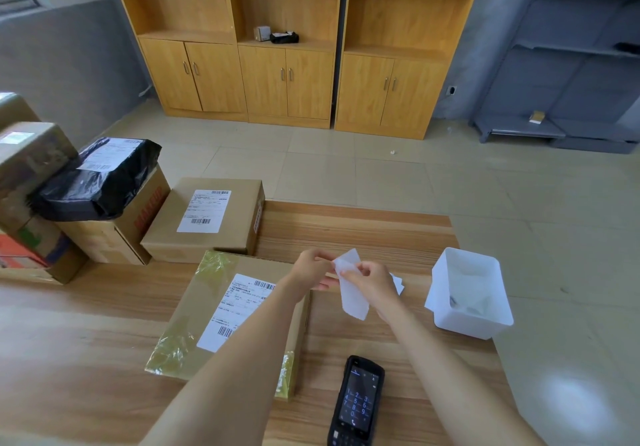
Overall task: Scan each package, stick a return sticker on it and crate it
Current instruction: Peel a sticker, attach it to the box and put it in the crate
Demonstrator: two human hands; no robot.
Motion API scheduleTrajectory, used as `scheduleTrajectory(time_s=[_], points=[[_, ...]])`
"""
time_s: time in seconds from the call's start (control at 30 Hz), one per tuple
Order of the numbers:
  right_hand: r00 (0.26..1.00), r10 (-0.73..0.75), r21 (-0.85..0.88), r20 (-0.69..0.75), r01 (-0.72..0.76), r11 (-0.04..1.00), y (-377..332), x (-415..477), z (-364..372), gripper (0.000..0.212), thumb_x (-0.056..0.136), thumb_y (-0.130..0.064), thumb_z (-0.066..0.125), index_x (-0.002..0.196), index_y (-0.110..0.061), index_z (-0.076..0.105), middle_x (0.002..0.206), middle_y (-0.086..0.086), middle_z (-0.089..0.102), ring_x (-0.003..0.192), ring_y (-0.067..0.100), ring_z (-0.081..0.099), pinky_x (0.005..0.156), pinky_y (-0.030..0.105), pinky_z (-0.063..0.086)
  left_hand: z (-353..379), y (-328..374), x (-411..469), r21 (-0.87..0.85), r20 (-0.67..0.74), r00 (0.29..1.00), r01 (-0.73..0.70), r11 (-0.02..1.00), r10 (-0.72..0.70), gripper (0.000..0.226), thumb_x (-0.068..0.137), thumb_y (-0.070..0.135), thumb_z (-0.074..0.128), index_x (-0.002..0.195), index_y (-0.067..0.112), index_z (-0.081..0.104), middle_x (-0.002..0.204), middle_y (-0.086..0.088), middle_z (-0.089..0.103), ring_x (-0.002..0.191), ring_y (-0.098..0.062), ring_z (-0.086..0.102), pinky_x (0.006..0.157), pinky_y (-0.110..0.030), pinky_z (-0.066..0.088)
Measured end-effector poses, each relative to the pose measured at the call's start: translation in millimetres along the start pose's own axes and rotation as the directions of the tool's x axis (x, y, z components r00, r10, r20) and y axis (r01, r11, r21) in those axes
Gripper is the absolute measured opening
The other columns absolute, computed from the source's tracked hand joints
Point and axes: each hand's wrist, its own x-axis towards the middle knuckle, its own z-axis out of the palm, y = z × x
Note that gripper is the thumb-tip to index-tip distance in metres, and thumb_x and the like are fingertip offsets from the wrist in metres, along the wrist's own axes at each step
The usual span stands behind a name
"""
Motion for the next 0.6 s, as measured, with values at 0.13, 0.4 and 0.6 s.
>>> scheduleTrajectory(time_s=[0.13, 0.4, 0.6], points=[[0.999, 0.031, 0.001, -0.037, -0.031, 1.000, 2, 0, -5, 0.023, 0.087, -0.027, 0.064, 0.078, -0.011, 0.050, 0.079, 0.007, 0.049, 0.071, 0.020, 0.046, 0.064, 0.027, 0.030, 0, -2, 1, -0.019, -0.055, 0.998, 0.016, 1.000, -0.017, 0.015, 0.092, 0.001, 0.044, 0.095, 0.013, 0.053, 0.084, -0.003, 0.064, 0.065, -0.016, 0.065, 0.063, -0.025, 0.048], [0.995, 0.048, -0.011, -0.088, -0.049, 0.999, -2, -5, -14, 0.018, 0.090, -0.025, 0.060, 0.088, -0.007, 0.058, 0.083, 0.003, 0.056, 0.075, 0.017, 0.051, 0.058, 0.026, 0.033, -3, -6, 9, -0.055, -0.177, 0.982, 0.064, 0.996, -0.072, 0.020, 0.091, -0.001, 0.041, 0.108, 0.010, 0.045, 0.081, -0.005, 0.063, 0.061, -0.018, 0.061, 0.053, -0.025, 0.041], [0.993, 0.061, -0.005, -0.099, -0.062, 0.998, 1, -6, -19, 0.016, 0.089, -0.024, 0.060, 0.086, -0.008, 0.058, 0.081, 0.000, 0.056, 0.072, 0.015, 0.051, 0.058, 0.026, 0.035, -8, -9, 11, -0.031, -0.238, 0.968, 0.068, 0.997, -0.074, 0.019, 0.091, 0.000, 0.043, 0.107, 0.010, 0.043, 0.106, -0.012, 0.058, 0.064, -0.016, 0.059, 0.054, -0.025, 0.042]])
